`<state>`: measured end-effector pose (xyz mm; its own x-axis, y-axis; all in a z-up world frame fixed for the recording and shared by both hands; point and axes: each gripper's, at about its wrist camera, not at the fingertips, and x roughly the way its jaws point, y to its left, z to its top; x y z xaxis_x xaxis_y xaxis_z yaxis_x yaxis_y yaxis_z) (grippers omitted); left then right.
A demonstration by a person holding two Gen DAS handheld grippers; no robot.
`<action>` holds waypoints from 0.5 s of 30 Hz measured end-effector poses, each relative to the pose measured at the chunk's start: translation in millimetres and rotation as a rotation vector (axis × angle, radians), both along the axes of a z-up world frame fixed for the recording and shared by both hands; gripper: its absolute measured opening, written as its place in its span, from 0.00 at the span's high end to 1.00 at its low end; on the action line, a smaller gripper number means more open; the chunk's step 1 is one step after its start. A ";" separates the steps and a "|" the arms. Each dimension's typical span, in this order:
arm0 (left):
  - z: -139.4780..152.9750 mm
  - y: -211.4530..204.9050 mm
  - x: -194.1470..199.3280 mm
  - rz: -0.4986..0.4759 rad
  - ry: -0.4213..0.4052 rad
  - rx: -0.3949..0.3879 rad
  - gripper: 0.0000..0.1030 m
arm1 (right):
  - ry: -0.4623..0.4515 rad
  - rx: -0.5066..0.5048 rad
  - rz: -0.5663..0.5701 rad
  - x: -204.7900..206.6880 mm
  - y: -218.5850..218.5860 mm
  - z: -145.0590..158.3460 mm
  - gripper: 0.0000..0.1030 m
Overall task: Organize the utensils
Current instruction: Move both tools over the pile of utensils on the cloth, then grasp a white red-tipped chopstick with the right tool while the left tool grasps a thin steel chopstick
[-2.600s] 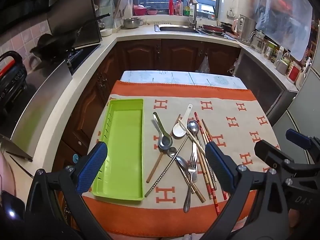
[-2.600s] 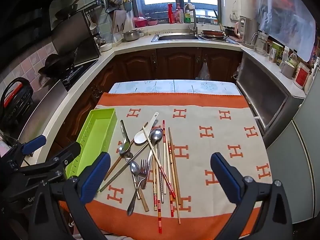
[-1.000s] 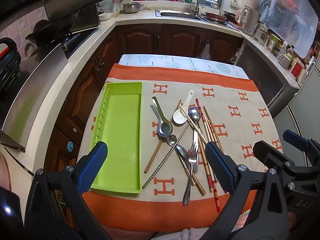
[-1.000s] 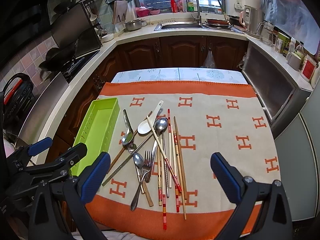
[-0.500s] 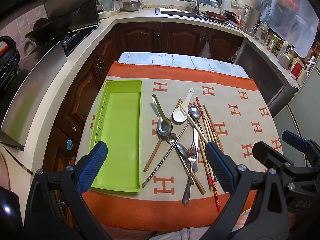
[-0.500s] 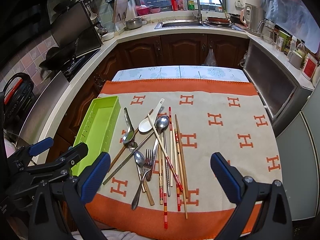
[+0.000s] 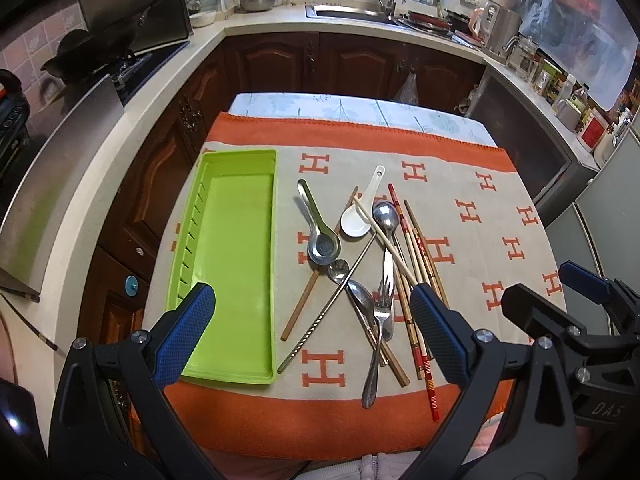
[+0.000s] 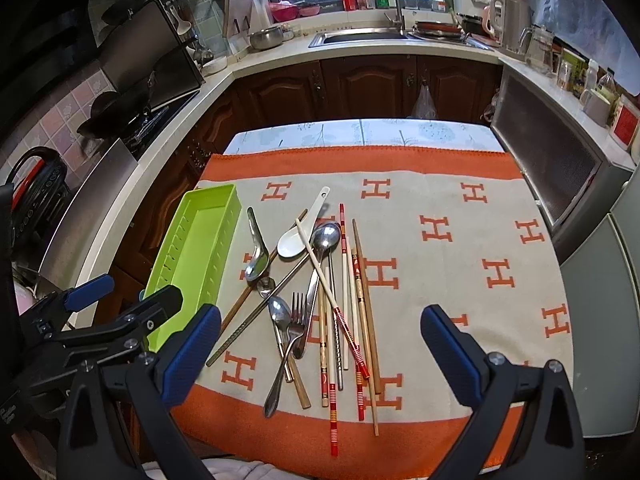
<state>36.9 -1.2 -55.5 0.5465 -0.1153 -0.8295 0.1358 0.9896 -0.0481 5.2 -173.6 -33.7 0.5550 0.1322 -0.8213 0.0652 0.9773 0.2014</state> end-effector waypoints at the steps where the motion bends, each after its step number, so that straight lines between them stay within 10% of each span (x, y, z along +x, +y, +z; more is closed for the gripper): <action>1: -1.3 -0.8 2.9 -0.003 0.006 -0.003 0.06 | 0.005 0.004 0.001 2.6 -1.7 -0.3 0.04; 15: -1.7 -3.4 90.6 -0.062 0.078 -0.047 0.06 | 0.079 0.102 0.002 53.1 -38.1 -22.2 0.35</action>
<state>127.5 -4.5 -57.3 0.4707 -0.1868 -0.8623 0.1910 0.9757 -0.1071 58.3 -211.8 -55.9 0.4888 0.2183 -0.8447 0.0827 0.9522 0.2940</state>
